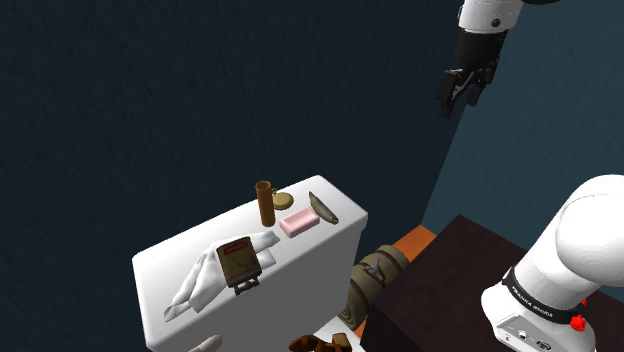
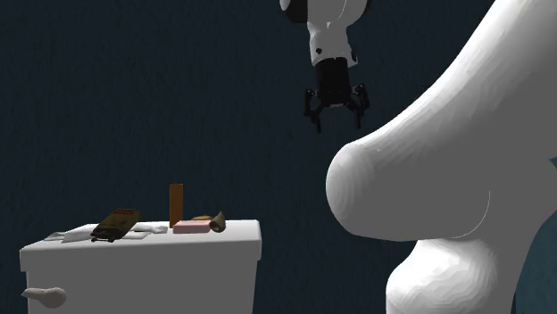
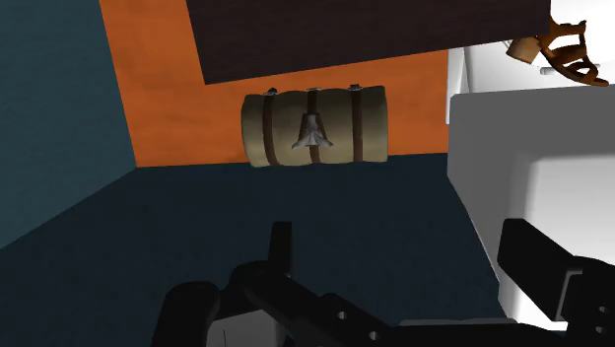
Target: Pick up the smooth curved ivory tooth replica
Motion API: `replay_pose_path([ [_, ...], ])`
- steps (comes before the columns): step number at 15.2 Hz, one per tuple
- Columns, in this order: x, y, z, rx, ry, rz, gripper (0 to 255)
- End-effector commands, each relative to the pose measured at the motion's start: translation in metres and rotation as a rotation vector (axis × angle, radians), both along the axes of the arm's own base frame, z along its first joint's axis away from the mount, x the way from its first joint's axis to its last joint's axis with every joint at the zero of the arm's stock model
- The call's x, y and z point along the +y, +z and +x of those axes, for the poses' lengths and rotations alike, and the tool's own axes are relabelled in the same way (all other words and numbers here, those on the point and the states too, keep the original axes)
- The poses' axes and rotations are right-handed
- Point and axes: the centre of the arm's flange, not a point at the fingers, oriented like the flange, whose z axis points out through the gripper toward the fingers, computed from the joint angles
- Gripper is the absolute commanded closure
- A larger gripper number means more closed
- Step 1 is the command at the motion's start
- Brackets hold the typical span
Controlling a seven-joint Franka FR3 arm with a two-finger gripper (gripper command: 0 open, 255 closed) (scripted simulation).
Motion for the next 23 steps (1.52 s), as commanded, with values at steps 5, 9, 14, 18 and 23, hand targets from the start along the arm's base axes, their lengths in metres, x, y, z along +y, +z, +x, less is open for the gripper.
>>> replay_pose_path([
  [5,0.032,-0.032,0.019,0.008,0.014,0.036,0],
  [9,0.065,-0.063,0.038,0.016,0.029,0.073,0],
  [14,0.108,-0.1,0.06,0.026,0.047,0.118,0],
  [18,0.145,-0.128,0.077,0.034,0.061,0.155,0],
  [23,0.192,-0.162,0.097,0.044,0.079,0.2,0],
])
